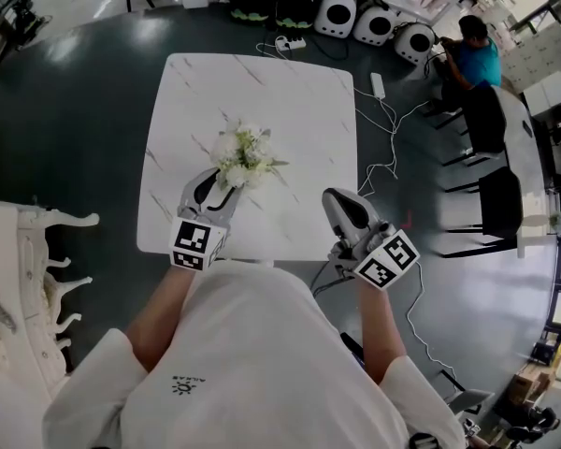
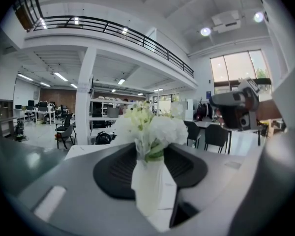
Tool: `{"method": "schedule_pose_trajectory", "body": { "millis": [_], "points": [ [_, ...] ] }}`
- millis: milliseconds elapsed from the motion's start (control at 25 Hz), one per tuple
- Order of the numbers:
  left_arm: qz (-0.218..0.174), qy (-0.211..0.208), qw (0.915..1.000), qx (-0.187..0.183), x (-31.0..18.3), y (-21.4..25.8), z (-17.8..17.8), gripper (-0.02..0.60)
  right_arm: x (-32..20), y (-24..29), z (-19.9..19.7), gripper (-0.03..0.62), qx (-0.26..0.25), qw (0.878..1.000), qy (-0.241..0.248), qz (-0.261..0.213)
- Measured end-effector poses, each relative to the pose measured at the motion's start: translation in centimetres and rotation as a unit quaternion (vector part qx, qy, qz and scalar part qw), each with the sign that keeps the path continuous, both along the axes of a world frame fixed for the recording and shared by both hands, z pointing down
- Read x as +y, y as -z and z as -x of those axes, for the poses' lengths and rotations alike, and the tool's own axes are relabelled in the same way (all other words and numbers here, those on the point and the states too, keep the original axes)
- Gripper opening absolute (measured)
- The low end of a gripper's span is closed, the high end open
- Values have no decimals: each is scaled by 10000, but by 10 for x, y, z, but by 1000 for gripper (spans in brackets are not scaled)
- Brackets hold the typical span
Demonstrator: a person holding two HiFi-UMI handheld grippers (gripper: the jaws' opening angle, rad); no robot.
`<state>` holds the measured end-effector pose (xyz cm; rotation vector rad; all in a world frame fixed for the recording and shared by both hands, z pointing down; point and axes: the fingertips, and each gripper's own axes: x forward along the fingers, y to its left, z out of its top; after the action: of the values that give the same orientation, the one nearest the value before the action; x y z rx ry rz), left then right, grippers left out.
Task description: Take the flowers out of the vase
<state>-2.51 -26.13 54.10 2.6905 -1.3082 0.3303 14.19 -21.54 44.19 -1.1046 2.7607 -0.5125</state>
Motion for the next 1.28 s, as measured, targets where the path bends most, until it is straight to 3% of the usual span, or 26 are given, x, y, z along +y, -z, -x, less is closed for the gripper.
{"method": "schedule_pose_trajectory", "body": {
  "millis": [280,440,960,1280],
  "points": [
    [-74,0,10000,48,-2,8,2,66,-3,1,0,2,-19,10000,10,-7],
    [-120,-13,9999,59,0,11,2,40,-3,1,0,2,-21,10000,17,-15],
    [-216,-141,9995,185,6,27,-2,15,-2,0,-2,2,-60,10000,30,-18],
    [-476,-175,9982,324,6,51,-4,12,-2,-1,-2,2,-68,10000,40,-33]
  ]
}}
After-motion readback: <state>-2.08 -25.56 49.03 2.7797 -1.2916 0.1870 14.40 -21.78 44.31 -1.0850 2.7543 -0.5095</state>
